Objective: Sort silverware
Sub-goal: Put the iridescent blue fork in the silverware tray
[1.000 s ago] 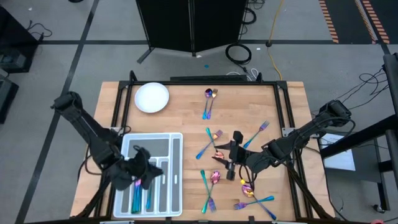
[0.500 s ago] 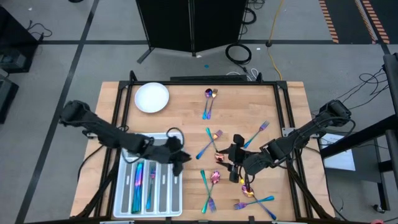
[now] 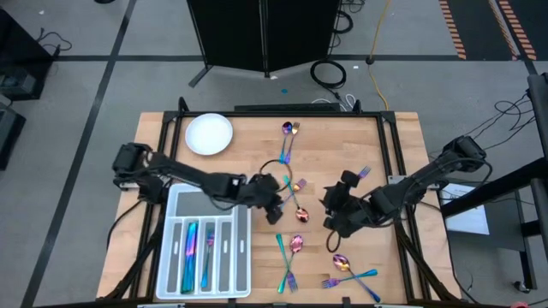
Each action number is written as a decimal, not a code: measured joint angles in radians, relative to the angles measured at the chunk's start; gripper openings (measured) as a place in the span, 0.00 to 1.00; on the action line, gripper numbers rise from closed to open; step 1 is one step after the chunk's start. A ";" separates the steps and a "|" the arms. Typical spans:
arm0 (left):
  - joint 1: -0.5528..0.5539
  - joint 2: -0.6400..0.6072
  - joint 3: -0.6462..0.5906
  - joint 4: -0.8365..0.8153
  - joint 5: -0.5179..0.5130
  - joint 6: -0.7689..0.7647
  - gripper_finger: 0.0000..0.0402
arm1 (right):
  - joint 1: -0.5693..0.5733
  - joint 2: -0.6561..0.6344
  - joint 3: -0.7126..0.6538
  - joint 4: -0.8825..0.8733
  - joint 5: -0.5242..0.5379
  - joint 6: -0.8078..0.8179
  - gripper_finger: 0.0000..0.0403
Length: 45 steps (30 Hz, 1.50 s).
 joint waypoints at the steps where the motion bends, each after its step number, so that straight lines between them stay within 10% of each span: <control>1: 0.008 0.027 0.034 -0.018 0.019 0.016 0.19 | -0.007 0.000 0.000 -0.016 -0.010 0.011 0.46; 11: 0.025 0.255 0.278 -0.165 -0.009 0.125 0.19 | -0.019 0.001 0.000 -0.018 -0.018 0.010 0.46; 45: 0.036 0.380 0.287 -0.182 -0.069 0.132 0.19 | -0.021 0.001 0.000 0.008 -0.018 0.003 0.46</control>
